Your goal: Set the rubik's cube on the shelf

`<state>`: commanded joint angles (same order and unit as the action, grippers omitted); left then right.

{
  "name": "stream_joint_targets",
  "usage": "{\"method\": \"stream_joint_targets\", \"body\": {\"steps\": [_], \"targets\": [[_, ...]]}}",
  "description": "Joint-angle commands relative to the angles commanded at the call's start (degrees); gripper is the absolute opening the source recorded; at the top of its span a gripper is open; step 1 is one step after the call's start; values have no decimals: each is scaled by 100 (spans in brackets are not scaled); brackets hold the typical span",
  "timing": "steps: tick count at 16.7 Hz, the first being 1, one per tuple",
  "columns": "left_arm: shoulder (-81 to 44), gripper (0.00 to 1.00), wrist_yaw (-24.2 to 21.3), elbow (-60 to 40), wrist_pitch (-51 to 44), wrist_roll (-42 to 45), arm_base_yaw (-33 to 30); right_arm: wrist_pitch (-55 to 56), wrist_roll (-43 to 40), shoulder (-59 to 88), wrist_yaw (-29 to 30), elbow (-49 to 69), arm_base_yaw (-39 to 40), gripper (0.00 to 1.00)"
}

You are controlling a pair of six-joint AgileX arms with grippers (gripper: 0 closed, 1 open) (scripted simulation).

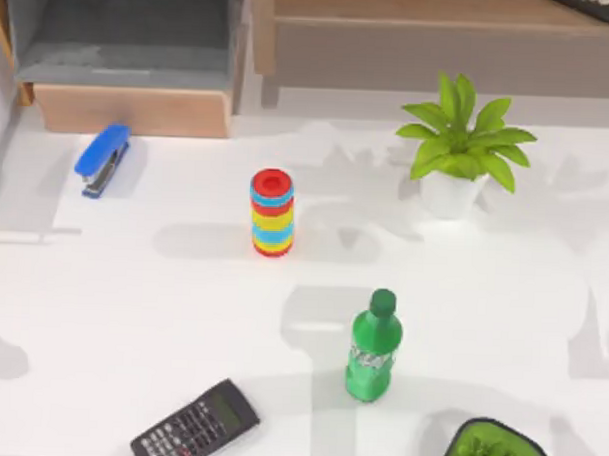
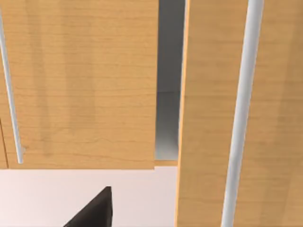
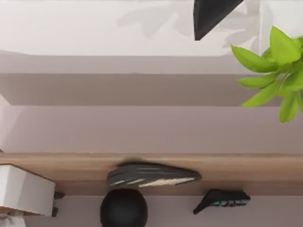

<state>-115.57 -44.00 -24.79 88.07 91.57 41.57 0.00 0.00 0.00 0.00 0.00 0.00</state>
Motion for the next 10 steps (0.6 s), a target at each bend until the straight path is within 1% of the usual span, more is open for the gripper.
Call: {"method": "stream_joint_targets", "body": {"steps": [6, 8, 10], "targets": [[-9, 100, -2, -26, -34, -18, 38, 0, 0, 0, 0, 0, 0, 100], [-11, 100, 71, -237, -272, -124, 193, 0, 0, 0, 0, 0, 0, 100], [-21, 100, 201, -633, -760, -341, 441, 0, 0, 0, 0, 0, 0, 100]]}}
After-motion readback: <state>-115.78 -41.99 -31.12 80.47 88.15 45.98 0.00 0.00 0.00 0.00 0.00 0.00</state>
